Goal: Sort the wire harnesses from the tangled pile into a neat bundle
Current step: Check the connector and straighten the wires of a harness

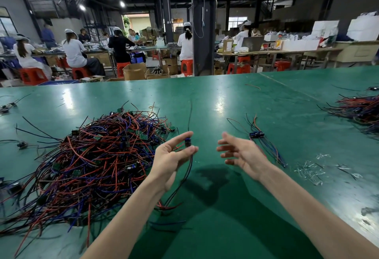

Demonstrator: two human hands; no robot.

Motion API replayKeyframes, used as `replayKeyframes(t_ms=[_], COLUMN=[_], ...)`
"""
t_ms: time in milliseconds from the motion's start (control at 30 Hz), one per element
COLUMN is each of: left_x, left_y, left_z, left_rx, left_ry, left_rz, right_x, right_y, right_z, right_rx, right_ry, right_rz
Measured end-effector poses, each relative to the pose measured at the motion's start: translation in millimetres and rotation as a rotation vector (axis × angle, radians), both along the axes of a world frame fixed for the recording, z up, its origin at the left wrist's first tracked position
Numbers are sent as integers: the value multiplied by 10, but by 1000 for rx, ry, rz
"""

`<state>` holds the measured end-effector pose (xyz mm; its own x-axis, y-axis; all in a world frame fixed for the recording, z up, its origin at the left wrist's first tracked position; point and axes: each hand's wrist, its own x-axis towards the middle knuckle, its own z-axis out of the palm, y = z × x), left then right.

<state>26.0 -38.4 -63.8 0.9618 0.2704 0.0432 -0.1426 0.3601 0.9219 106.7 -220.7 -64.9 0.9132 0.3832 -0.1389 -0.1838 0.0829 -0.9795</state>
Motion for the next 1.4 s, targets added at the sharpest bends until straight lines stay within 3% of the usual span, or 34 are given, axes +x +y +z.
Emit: replayKeyframes(t_ms=[200, 500, 833, 1400], left_x=[-26, -7, 48, 70], left_y=[-65, -38, 232, 249], left_z=[24, 34, 43, -25], left_rx=[-48, 2, -4, 72], left_ry=[3, -21, -32, -18], left_rz=[67, 177, 395, 389], right_x=[-436, -423, -404, -393], right_y=[352, 324, 206, 159], right_z=[-42, -33, 1, 44], right_rx=[-42, -76, -264, -369], right_ry=[-78, -135, -248, -369], right_rz=[319, 295, 493, 548])
